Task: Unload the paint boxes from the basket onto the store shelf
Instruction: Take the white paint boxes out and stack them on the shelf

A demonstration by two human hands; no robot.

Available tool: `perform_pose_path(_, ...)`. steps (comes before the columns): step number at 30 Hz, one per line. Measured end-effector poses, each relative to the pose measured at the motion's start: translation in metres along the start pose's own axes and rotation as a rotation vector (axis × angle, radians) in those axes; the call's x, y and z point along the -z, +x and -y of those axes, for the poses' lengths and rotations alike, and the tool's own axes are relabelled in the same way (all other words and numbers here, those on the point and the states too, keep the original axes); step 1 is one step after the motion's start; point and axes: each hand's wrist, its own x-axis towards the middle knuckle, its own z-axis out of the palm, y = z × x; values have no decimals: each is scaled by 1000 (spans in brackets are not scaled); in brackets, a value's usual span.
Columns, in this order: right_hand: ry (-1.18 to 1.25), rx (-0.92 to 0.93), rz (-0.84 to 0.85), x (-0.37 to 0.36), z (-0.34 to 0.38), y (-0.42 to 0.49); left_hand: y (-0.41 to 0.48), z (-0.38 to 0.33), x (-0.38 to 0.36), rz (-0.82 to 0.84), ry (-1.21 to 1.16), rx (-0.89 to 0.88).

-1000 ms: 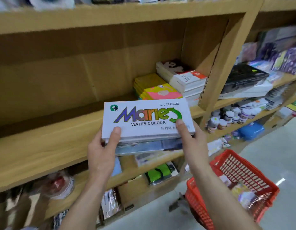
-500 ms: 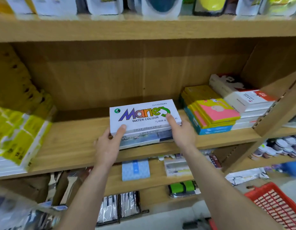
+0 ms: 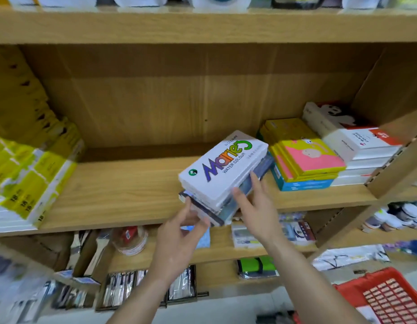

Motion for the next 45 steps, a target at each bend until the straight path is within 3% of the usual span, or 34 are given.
perform_pose_path(3,143,-65,77,18,-1,40,9,0,11,-95,208,60)
perform_pose_path(6,217,-184,173,35,-8,65,32,7,24,-220,272,44)
perform_pose_path(11,299,-93,60,40,-17,10,60,17,-5,29,337,-13)
perform_pose_path(14,220,-28,167,36,-19,-24,68,21,-24,-57,385,-117)
perform_pose_path(16,128,11,150,37,-20,-21,74,17,-34,-96,372,-126)
perform_pose_path(21,-179,-13,-142,49,-27,-3,90,-9,-74,-82,415,-130)
perform_pose_path(28,-194,-70,-163,68,-52,-18,117,-19,-113,-17,318,-197)
perform_pose_path(33,-148,-19,-186,72,-44,-9,121,-16,-105,114,164,-192)
perform_pose_path(36,-199,11,-141,72,-42,-2,121,-20,-104,108,65,-165)
perform_pose_path(45,-246,-11,-88,78,-46,9,127,-23,-106,164,102,-202)
